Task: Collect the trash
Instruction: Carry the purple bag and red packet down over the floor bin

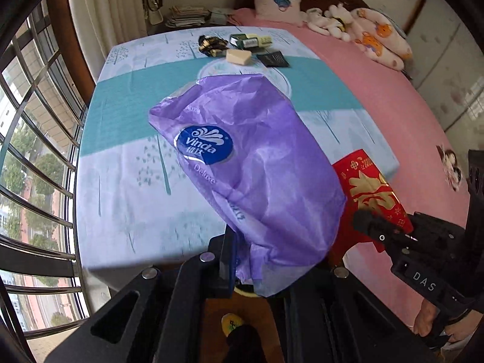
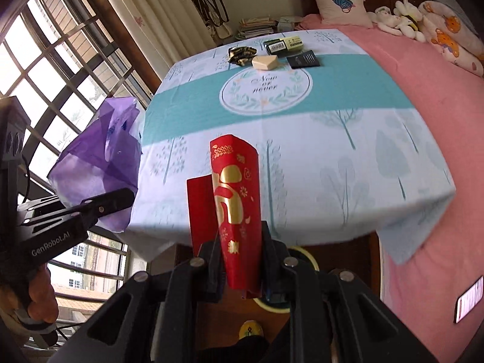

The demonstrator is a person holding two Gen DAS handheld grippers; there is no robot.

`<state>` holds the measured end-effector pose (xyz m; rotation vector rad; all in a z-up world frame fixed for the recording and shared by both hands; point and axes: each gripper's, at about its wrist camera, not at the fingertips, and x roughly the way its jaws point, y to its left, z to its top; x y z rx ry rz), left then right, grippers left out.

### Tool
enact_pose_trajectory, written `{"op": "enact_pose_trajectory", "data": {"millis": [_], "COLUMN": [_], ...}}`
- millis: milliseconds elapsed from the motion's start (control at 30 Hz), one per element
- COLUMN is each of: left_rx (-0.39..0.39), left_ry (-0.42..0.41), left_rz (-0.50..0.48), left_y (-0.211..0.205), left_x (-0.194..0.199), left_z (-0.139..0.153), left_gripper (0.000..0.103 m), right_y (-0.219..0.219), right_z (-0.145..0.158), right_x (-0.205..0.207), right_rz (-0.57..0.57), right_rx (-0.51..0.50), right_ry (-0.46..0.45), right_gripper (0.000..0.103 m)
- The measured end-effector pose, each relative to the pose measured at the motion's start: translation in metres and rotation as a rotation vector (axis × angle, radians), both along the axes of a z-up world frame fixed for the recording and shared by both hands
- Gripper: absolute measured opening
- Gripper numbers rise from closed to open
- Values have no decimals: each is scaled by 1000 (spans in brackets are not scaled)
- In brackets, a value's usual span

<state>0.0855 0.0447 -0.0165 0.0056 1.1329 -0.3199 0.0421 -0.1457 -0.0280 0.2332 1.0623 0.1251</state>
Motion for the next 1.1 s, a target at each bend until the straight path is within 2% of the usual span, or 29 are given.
{"op": "enact_pose_trajectory", "data": {"millis": [167, 300, 400, 567, 667, 767, 967, 1100], "left_rx": [-13, -25, -25, -19, 1, 9, 43, 85], "left_ry": [19, 37, 64, 147, 191, 239, 313, 354], "left_rz": [-70, -103, -117, -112, -106, -91, -107, -141], "left_y": [-5, -15, -23, -37, -45, -54, -74, -88], "left_x": [-48, -78, -96, -115, -116, -111, -94, -86], "left_z": [-7, -19, -35, -78, -115, -160, -267, -338], "left_gripper": [7, 7, 7, 7, 7, 7, 7, 7], "right_y": [0, -12, -19, -25, -28, -33, -45, -50], "right_z": [-1, -13, -33, -83, -122, -176, -292, -357], "right_x": [-43, -67, -80, -91, -91, -87, -73, -66], "right_rz": [-17, -75, -109, -132, -134, -141, -177, -195], "right_rx": [-19, -7, -1, 8, 20, 39, 63, 73], "right_ry": [21, 67, 122, 206, 242, 299, 392, 427], "right_gripper": [18, 18, 18, 18, 18, 18, 18, 18]}}
